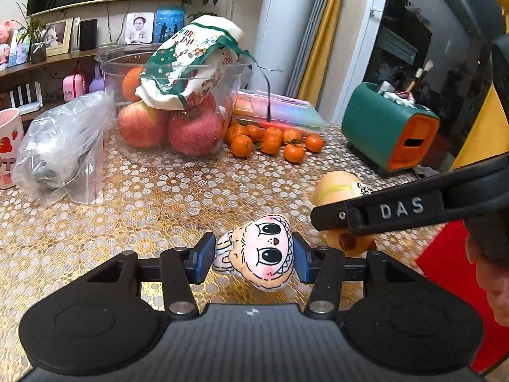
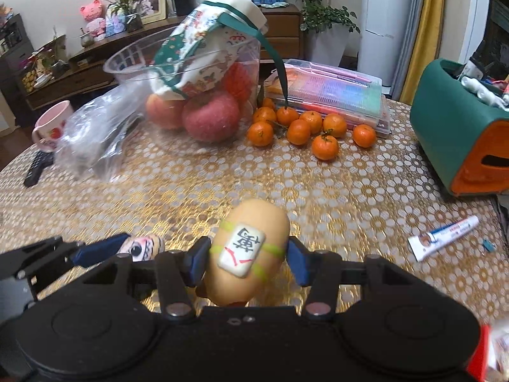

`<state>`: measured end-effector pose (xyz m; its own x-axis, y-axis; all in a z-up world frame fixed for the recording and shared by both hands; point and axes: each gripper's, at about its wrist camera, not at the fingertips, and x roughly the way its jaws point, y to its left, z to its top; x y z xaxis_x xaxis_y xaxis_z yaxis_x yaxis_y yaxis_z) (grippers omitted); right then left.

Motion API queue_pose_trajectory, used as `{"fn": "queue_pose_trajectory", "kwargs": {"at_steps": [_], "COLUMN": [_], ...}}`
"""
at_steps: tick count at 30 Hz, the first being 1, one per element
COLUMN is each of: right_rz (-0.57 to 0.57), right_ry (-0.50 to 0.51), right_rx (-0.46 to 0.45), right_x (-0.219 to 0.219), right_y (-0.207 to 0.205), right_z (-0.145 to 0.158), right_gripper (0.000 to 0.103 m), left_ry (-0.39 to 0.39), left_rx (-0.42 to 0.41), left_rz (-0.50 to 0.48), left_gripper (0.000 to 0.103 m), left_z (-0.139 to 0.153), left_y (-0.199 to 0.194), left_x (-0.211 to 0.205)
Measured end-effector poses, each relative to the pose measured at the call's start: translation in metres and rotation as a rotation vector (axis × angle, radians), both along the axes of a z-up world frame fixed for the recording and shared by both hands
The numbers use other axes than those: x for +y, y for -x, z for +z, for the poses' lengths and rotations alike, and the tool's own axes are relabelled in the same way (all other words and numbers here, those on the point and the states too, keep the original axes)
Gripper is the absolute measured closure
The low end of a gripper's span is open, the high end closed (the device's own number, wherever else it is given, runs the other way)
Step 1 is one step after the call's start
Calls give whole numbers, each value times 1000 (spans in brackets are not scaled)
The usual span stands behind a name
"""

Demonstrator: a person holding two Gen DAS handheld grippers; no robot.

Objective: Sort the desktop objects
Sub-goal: 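Carry the plush and yellow egg toy with both tools over the shoebox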

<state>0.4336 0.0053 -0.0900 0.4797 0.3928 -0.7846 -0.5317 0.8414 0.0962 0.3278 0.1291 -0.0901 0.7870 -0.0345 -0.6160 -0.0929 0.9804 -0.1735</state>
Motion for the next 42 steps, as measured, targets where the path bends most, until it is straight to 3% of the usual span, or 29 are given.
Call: {"fn": "queue_pose_trajectory", "kwargs": {"at_steps": [24,42], "right_rz": [49,-103], "right_ry": [-55,-85], "right_rx": [-57,-91], "right_x": [-90,-214], "right_y": [122,155], "right_z": [72,91], "right_gripper": [52,52], "left_ry": [17,38], "left_rx": [-28,-43], "left_rz": [-78,-248], "left_gripper": [54,54], "left_z": [74,95], "left_y": [101,100], "left_x": [-69,-174]}}
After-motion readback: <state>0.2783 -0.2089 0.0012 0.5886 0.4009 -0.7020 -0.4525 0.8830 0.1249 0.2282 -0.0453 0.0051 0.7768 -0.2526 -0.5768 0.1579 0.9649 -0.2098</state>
